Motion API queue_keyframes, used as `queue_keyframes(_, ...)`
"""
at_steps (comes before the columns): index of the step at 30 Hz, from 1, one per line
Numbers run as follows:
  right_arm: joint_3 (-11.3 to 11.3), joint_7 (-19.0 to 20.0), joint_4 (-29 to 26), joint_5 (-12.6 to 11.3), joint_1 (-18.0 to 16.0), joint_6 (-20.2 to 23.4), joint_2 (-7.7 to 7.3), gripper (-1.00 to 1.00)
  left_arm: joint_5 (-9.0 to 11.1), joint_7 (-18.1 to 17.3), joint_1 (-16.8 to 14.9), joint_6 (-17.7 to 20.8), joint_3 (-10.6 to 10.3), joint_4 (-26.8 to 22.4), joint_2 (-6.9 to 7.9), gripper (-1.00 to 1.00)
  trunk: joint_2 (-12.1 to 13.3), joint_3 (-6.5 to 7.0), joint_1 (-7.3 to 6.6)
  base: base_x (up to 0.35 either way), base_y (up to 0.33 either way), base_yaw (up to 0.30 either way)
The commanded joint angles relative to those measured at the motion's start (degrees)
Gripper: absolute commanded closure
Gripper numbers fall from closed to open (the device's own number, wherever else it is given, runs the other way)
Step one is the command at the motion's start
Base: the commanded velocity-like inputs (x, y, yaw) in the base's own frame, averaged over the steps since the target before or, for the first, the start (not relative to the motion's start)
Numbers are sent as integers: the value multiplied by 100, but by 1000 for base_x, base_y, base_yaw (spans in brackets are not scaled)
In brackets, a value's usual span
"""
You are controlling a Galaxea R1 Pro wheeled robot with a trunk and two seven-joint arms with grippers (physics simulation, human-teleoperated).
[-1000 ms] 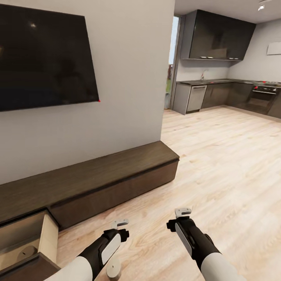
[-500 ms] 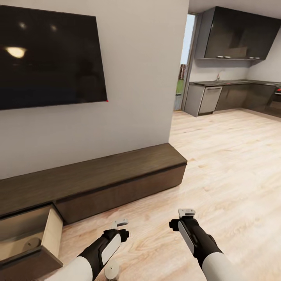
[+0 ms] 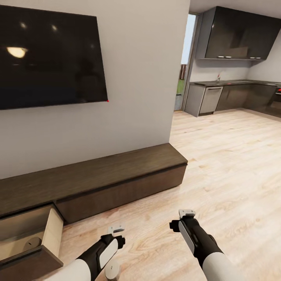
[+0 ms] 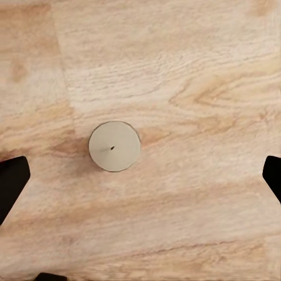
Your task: Place each of the two pumpkins and all three candles from the living room inside a cabinet in the living room (use any cabinet), then make sure every cabinet is closed, and position the cauldron so it is next to a table in the living room.
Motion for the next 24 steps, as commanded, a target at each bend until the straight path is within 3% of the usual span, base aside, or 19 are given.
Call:
queue_keyframes(1, 23, -48, -9, -60, -2, 20, -2, -100, 48, 17, -4, 9, -41, 138, 11, -100, -3, -5, -1, 0, 0, 0)
queue_keyframes(6, 55, -49, -78, -61, -2, 29, 5, -100, 54, -207, -7, -74, -25, 512, 23, -100, -3, -5, -1, 0, 0, 0)
queue_keyframes(11, 68, -43, -915, -67, 132, 200, 14, -100, 47, -359, -10, -424, -17, 637, 38, -100, -3, -5, -1, 0, 0, 0)
queue_keyframes(13, 78, -37, -1569, -68, 413, 525, 21, -100, 47, -399, -12, -482, -17, 653, 59, -100, -3, -5, -1, 0, 0, 0)
queue_keyframes(15, 105, -29, -2800, -69, 900, 1097, 33, -100, 48, -481, -12, -514, -15, 663, 97, -100, -3, -5, -1, 0, 0, 0)
queue_keyframes(17, 161, -23, -3615, -71, 1200, 1464, 42, -100, 49, -511, -13, -532, -11, 667, 111, -100, -3, -5, -1, 0, 0, 0)
queue_keyframes(20, 316, -21, -4363, -68, 1417, 1903, 98, -100, 49, -533, -13, -543, -13, 664, 120, -100, -3, -5, -1, 0, 0, 0)
queue_keyframes(24, 493, -29, -4797, -56, 1532, 2266, 157, -100, 58, -581, -13, -547, -15, 662, 124, -100, -3, -5, -1, 0, 0, 0)
